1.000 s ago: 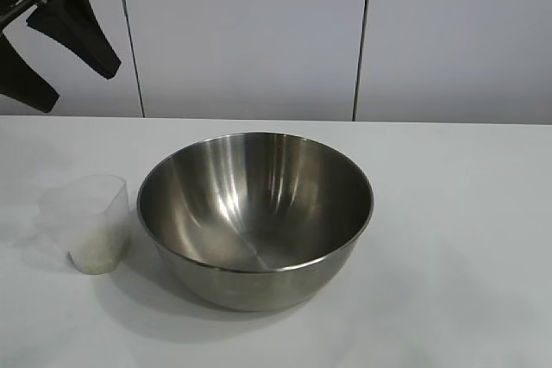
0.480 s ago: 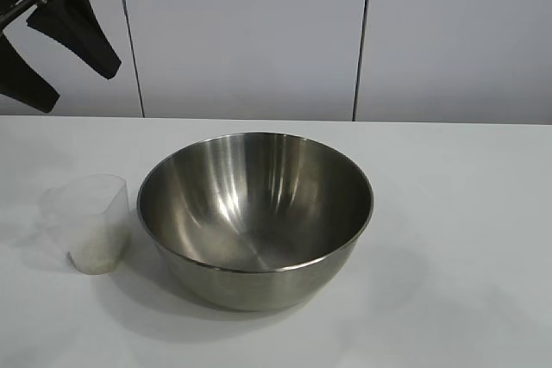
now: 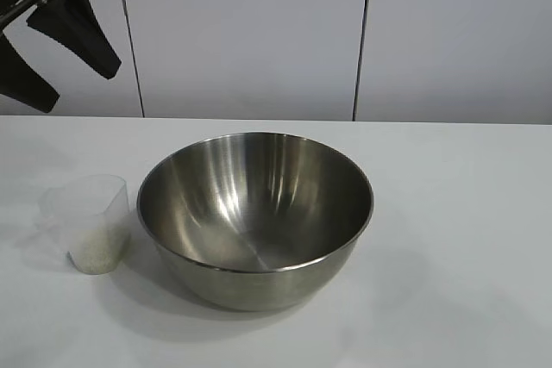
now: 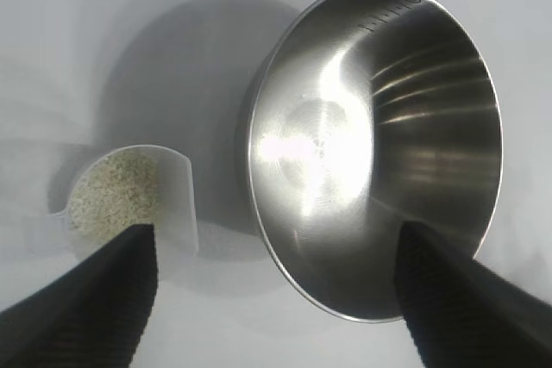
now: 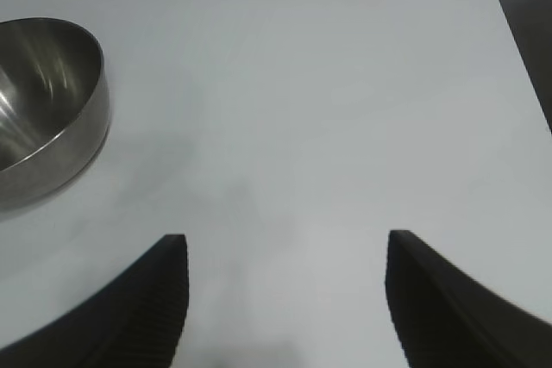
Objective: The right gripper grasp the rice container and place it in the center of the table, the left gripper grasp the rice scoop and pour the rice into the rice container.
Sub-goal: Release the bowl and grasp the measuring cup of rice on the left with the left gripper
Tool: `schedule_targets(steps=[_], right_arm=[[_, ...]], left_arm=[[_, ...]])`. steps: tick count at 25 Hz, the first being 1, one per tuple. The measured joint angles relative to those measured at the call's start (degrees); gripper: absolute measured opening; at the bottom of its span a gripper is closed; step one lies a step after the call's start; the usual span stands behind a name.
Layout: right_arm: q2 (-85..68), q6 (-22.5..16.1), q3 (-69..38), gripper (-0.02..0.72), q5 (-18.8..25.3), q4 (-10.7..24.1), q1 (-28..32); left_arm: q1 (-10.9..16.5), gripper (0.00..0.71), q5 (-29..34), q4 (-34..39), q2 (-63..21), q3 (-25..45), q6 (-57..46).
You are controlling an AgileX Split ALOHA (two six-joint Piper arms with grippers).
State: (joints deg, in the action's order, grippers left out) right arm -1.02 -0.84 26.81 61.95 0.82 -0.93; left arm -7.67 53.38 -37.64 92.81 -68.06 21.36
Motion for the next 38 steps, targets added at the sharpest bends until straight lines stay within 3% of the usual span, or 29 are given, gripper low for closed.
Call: schedule_targets(steps=[23,28,33,38], right_arm=[[0.0,-0.3,0.0,0.452,0.0,0.0,0.0],[0.0,-0.4,0.0,0.452,0.0,0.0,0.0],[0.0,-0.4,0.0,0.452,0.0,0.0,0.0],[0.0,-0.4,0.0,0.452,0.0,0.0,0.0]], left_arm=[[0.0,0.55,-1.5,0.0,0.0,0.0,0.0],[0.0,0.55,-6.7,-0.1,0.0,0.0,0.2],[0.0,0.55,-16.3,0.3,-2.9,0.2,4.5],[0.0,0.542,-24.5,9.7,-10.0,0.2,3.9]])
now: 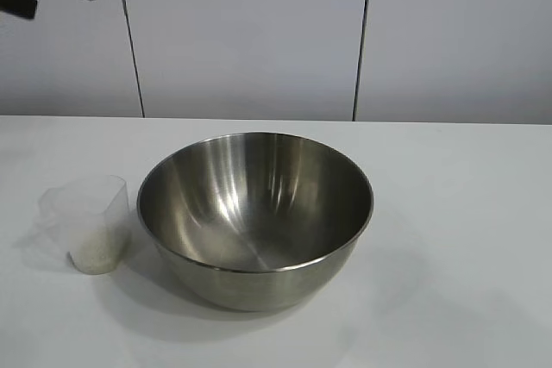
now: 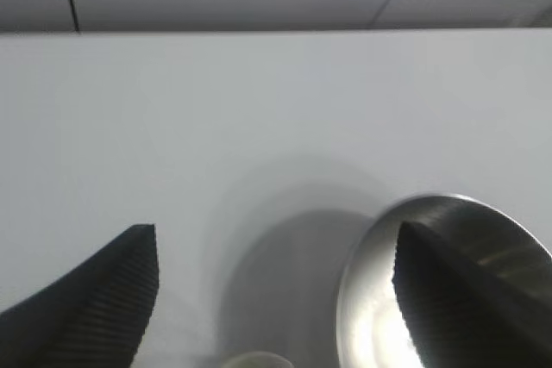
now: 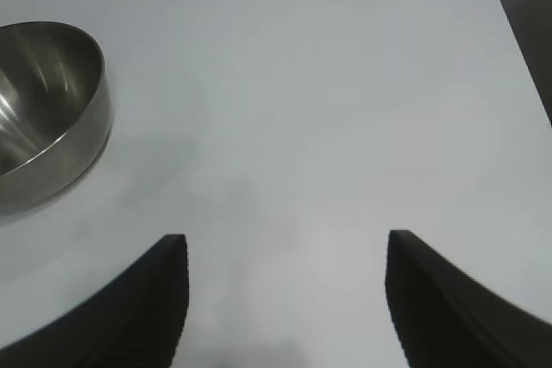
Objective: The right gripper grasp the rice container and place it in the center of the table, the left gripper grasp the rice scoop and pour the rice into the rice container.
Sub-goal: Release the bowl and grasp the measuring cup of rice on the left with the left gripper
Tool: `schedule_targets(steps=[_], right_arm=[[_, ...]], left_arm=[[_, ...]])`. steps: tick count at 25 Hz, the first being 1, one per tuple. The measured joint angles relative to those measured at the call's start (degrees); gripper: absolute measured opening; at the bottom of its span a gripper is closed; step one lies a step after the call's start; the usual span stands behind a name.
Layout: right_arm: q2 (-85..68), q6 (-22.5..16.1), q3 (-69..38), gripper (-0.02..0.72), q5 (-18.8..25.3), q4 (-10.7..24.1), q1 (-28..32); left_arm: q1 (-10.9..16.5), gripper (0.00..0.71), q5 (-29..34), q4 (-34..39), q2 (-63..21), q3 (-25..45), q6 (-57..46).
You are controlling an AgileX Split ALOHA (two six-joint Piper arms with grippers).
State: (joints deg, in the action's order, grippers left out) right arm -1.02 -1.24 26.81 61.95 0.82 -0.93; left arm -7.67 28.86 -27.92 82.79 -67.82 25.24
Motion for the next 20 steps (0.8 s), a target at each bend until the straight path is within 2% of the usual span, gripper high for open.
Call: schedule_targets(steps=[2,6,9,12,15,17,20], right_arm=[[0.0,0.0,0.0,0.452,0.0,0.0,0.0],[0.0,0.0,0.0,0.452,0.0,0.0,0.0],[0.0,0.0,0.0,0.452,0.0,0.0,0.0],[0.0,0.0,0.0,0.452,0.0,0.0,0.0],[0.0,0.0,0.0,0.452,0.0,0.0,0.0],[0.0,0.0,0.0,0.452,0.0,0.0,0.0],[0.0,0.0,0.0,0.452,0.0,0.0,0.0]], left_arm=[[-0.3,0.54,-2.3,7.6,-3.8,0.3,-4.8],[-1.3,0.54,-5.2,25.8,-12.5,2.8,-21.1],[-1.3,0.54,-6.2,36.5,-19.9,7.7,-33.3],[-1.3,0.54,-8.4,41.1,-28.5,17.2,-40.7],[-1.3,0.54,-14.4,42.7,-37.1,28.6,-44.2],[-1.3,0.54,-21.0,44.0,-42.0,36.7,-44.9],[-1.3,0.54,-34.8,47.9,-45.0,49.4,-45.0]])
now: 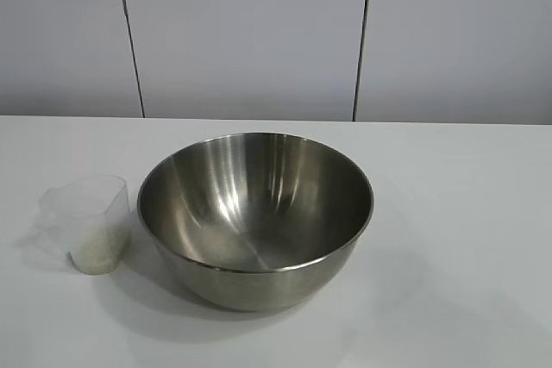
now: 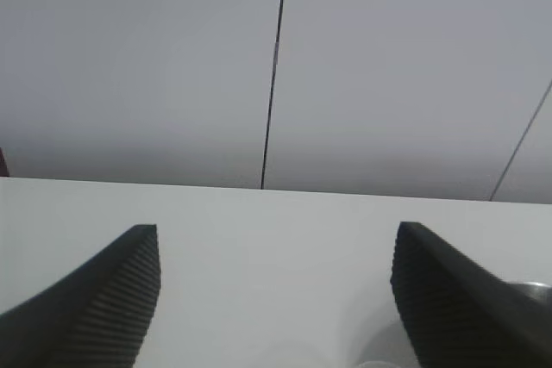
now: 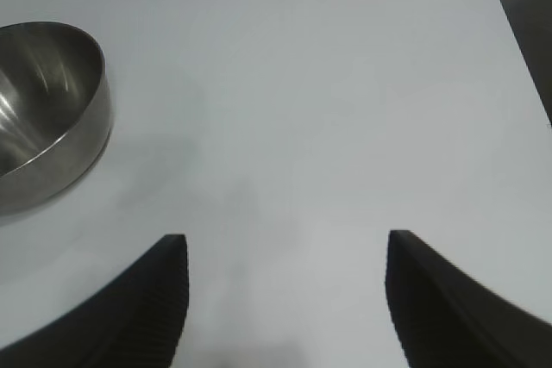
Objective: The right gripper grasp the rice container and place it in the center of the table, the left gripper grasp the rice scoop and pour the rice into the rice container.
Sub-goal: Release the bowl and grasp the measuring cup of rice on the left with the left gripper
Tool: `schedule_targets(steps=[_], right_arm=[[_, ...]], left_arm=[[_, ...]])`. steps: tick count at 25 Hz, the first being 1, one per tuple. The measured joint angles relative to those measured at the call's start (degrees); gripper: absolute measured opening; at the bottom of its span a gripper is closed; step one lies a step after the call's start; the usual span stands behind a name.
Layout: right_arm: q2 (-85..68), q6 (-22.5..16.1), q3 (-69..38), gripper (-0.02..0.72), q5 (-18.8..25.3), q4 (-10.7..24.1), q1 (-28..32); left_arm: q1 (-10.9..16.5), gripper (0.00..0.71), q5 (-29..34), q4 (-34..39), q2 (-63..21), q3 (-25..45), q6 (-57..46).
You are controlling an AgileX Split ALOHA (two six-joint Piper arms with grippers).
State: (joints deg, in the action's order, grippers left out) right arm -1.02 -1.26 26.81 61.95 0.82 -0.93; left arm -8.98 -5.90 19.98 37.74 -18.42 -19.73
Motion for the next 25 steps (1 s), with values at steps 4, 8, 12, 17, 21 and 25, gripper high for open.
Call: schedule_targets(steps=[4,8,12,17,21,25], right_arm=[[0.0,0.0,0.0,0.452,0.0,0.0,0.0],[0.0,0.0,0.0,0.452,0.0,0.0,0.0],[0.0,0.0,0.0,0.452,0.0,0.0,0.0],[0.0,0.0,0.0,0.452,0.0,0.0,0.0],[0.0,0.0,0.0,0.452,0.0,0.0,0.0],[0.0,0.0,0.0,0.452,0.0,0.0,0.0]], left_arm=[[0.0,0.54,-18.2,0.5,2.9,11.7,0.8],[0.1,0.54,-25.4,-2.6,12.5,15.0,6.1],[0.1,0.54,-35.5,-3.3,25.4,15.1,11.1],[0.1,0.54,-50.6,-6.8,45.3,15.0,17.2],[0.1,0.54,-58.6,-11.0,60.2,14.1,24.2],[0.2,0.54,-59.0,-13.3,68.8,12.5,30.4]])
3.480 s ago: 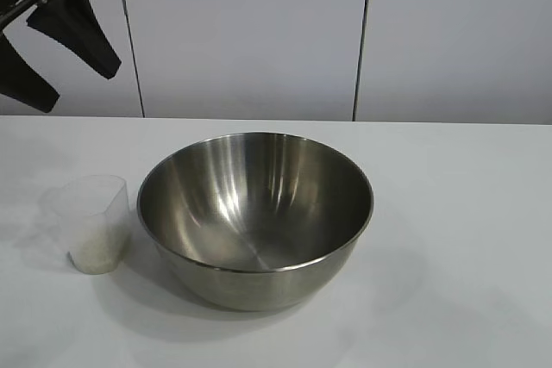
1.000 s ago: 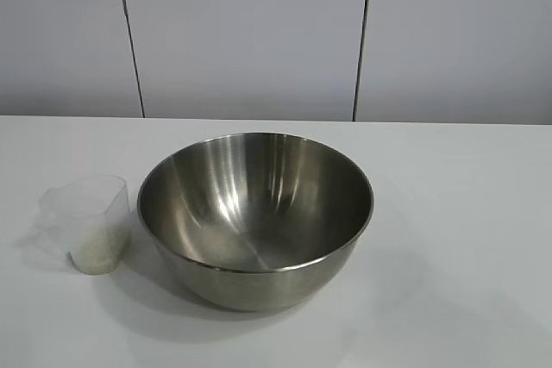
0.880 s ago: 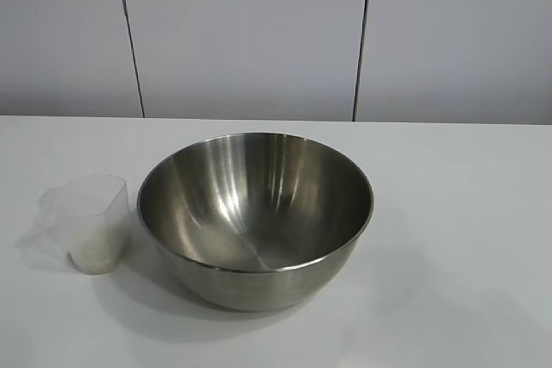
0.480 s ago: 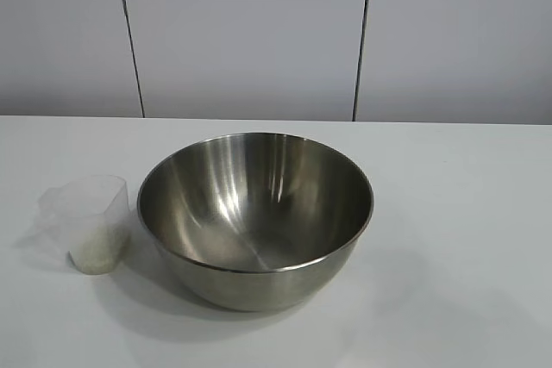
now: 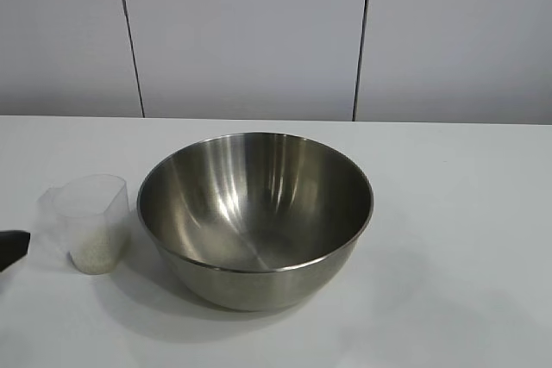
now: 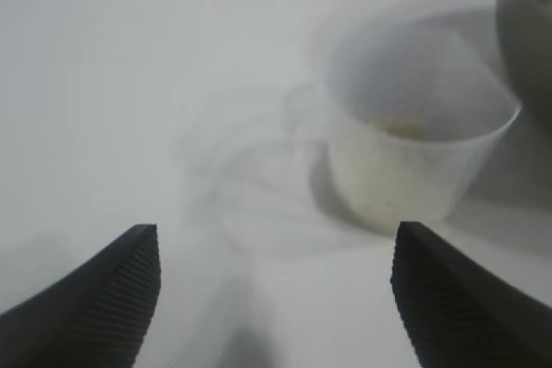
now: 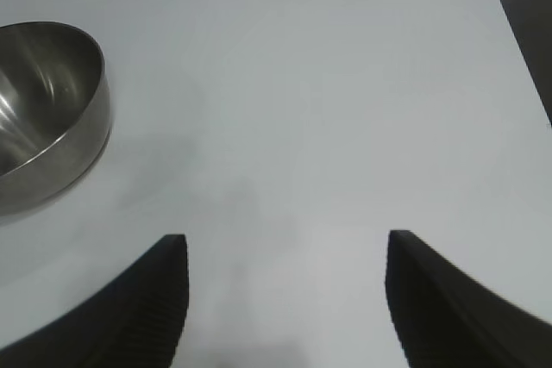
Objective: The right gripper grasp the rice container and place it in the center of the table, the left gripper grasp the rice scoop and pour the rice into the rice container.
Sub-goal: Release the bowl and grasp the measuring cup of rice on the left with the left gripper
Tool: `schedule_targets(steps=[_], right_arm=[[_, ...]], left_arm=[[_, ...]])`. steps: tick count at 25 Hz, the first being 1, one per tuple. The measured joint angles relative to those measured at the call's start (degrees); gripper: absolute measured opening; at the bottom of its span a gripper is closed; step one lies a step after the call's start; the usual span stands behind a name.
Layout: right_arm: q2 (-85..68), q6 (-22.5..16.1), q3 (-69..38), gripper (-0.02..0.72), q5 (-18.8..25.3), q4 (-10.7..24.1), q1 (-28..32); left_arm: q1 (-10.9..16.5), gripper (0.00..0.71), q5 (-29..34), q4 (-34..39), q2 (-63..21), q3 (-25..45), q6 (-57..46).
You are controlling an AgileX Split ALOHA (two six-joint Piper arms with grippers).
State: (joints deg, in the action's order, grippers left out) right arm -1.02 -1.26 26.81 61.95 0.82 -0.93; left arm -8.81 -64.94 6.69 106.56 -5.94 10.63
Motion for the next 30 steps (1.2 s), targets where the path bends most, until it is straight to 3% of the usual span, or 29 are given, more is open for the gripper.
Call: schedule_targets(steps=[8,12,17,23,30], right_arm=[[0.0,0.0,0.0,0.452,0.0,0.0,0.0],[0.0,0.0,0.0,0.452,0.0,0.0,0.0],[0.0,0.0,0.0,0.452,0.0,0.0,0.0],[0.0,0.0,0.0,0.452,0.0,0.0,0.0],[0.0,0.0,0.0,0.452,0.0,0.0,0.0]], left_arm=[[0.6,0.54,-1.2,-2.9,2.1,-5.5,4.3],[2.3,0.54,-1.3,-1.1,6.0,-6.2,4.5],[2.5,0.54,-1.1,1.4,8.6,-8.0,4.5],[2.7,0.54,-1.2,5.1,11.2,-11.5,-1.4],[2.6,0.54,-1.2,2.6,11.4,-12.6,-12.0]])
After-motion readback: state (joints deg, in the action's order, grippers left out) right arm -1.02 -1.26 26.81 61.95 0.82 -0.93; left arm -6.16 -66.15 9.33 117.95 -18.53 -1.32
